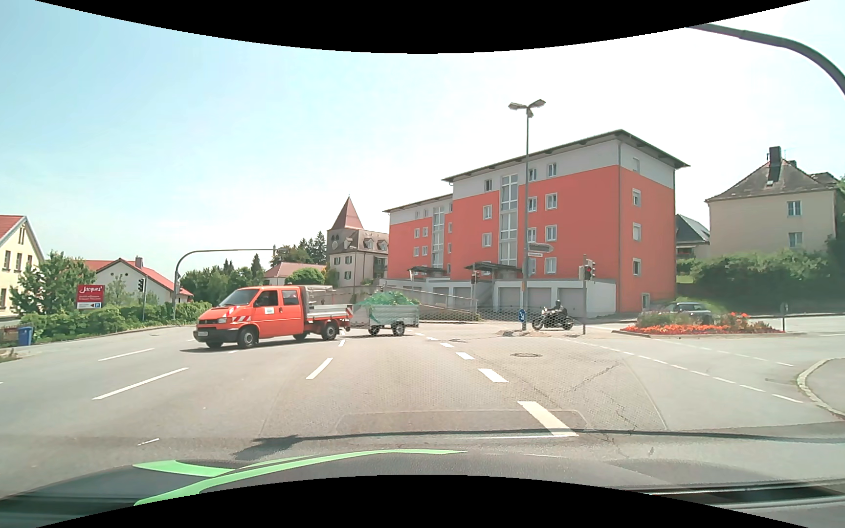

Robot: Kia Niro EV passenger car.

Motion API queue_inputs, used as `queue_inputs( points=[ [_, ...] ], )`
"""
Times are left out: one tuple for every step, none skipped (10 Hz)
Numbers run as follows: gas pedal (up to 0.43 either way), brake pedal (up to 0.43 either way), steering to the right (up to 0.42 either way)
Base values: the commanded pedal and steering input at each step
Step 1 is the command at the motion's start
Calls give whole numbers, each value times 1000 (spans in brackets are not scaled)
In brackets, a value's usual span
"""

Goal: Follow the waypoints while adhering to traffic rules and regulations

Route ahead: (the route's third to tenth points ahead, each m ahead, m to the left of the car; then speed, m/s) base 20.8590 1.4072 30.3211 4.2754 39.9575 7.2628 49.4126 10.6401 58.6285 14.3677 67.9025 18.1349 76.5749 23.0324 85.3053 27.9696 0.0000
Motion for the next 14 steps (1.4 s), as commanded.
queue_inputs(
  points=[
    [0, 262, 3],
    [0, 262, 3],
    [0, 262, 3],
    [0, 262, 3],
    [0, 262, 3],
    [0, 262, 3],
    [0, 262, 3],
    [0, 268, 3],
    [0, 262, 3],
    [0, 262, 3],
    [0, 262, 3],
    [0, 262, 3],
    [0, 262, 3],
    [0, 268, 3]
  ],
)
